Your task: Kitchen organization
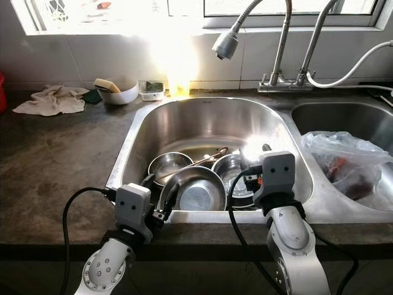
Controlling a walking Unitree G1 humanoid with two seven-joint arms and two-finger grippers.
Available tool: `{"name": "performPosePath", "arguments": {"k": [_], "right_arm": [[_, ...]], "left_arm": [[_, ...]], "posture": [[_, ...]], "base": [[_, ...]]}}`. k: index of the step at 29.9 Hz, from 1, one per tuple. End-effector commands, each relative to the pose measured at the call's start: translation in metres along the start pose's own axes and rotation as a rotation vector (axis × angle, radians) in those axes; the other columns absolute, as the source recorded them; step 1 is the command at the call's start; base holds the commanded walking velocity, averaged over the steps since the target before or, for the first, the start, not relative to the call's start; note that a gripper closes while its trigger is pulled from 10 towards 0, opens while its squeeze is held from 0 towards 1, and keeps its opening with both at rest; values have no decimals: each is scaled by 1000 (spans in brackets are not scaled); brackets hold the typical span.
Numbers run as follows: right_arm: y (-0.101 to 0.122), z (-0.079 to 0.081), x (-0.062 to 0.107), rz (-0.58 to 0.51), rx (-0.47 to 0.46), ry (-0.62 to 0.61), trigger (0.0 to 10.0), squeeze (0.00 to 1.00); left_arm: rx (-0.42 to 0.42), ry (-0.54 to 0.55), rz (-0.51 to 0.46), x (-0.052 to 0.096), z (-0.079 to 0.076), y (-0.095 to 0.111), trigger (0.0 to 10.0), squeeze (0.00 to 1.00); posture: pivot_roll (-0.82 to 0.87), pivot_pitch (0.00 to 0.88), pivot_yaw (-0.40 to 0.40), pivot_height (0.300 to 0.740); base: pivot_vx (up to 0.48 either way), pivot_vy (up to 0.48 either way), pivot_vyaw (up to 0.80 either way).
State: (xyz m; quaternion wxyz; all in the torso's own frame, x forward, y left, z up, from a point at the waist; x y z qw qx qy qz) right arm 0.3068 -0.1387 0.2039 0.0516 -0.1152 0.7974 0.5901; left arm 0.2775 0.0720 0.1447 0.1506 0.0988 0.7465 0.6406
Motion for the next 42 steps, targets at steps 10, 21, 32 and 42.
{"name": "performPosePath", "arguments": {"k": [10,21,32,42], "right_arm": [[4,8,1,-18,-13,18,10000,0],[1,15,0,-1,-33,31,10000,0],[-1,20,1,10,-43,45,10000,0],[-2,25,2,7,-51,74,10000,0]], "left_arm": [[-12,6,3,3,0,0,10000,0],[-13,6,5,4,0,0,10000,0],[-13,6,5,3,-1,0,10000,0],[-3,8,-5,4,0,1,10000,0]], "posture": [[8,12,-12,740],[4,19,-9,740],[6,30,-7,740],[7,37,-4,740]], "base": [[-81,0,0],[-294,0,0],[-326,0,0],[-329,0,56]]}}
Point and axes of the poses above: a point about 5 cm out from each wrist's last joint towards the gripper, its own x axis pointing back from the gripper into the wrist, its own y axis along the axis of the wrist's last joint, z = x × y, the point moved 6 cm from there along -x, pointing out of the wrist towards the gripper, and after that the axes turned 14 degrees about x, right-handed, at the moved point
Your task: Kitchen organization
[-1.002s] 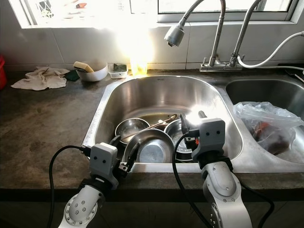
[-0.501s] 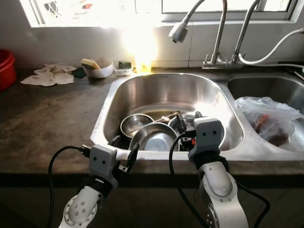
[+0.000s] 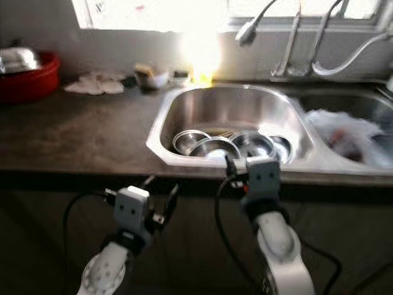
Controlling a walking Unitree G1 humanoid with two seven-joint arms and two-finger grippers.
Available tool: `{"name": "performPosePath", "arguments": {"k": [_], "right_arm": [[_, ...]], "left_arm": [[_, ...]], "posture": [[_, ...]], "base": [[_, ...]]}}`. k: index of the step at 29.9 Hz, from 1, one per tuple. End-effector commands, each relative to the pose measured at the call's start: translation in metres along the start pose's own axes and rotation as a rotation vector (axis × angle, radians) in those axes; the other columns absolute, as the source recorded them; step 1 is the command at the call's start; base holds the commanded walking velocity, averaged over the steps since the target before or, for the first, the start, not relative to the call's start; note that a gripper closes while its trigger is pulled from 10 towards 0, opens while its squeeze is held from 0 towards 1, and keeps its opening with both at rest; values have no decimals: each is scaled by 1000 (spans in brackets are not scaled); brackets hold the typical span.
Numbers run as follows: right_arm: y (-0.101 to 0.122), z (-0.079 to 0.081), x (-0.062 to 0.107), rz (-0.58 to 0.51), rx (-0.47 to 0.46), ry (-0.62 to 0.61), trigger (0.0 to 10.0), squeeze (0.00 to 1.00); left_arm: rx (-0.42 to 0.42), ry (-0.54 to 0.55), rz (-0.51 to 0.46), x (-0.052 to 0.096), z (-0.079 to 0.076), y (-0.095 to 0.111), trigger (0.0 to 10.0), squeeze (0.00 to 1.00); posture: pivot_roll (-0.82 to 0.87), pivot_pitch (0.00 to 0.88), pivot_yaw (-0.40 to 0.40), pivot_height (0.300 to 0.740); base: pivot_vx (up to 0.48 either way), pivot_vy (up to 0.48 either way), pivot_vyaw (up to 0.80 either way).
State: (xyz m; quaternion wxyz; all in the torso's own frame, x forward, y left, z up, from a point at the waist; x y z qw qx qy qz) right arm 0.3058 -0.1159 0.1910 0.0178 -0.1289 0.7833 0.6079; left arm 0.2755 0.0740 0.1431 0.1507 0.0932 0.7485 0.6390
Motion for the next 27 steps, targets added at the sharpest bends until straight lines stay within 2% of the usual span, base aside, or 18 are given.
{"name": "performPosePath", "arguments": {"k": [1,19,27], "right_arm": [[3,1,1,-10,3,17,10000,0],[-7,4,2,23,3,39,10000,0],[-18,7,5,69,2,50,10000,0]], "left_arm": [[-10,1,7,1,-2,2,10000,0],[-10,4,20,2,-2,-1,10000,0],[-7,8,29,4,-1,-3,10000,0]], "posture": [[7,37,-4,740],[9,43,-9,740],[8,46,-6,740]], "base": [[-326,0,756],[-326,0,798],[-324,0,0]]}}
Point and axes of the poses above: a point about 5 cm out from each wrist's last joint towards the gripper, its own x axis pointing back from the gripper into the wrist, its own y axis along the axis of the wrist's last joint, z = x × y, the point moved 6 cm from there along -x, pointing out of the wrist towards the gripper, and after that the axes turned 14 degrees about x, right-handed, at the moved point
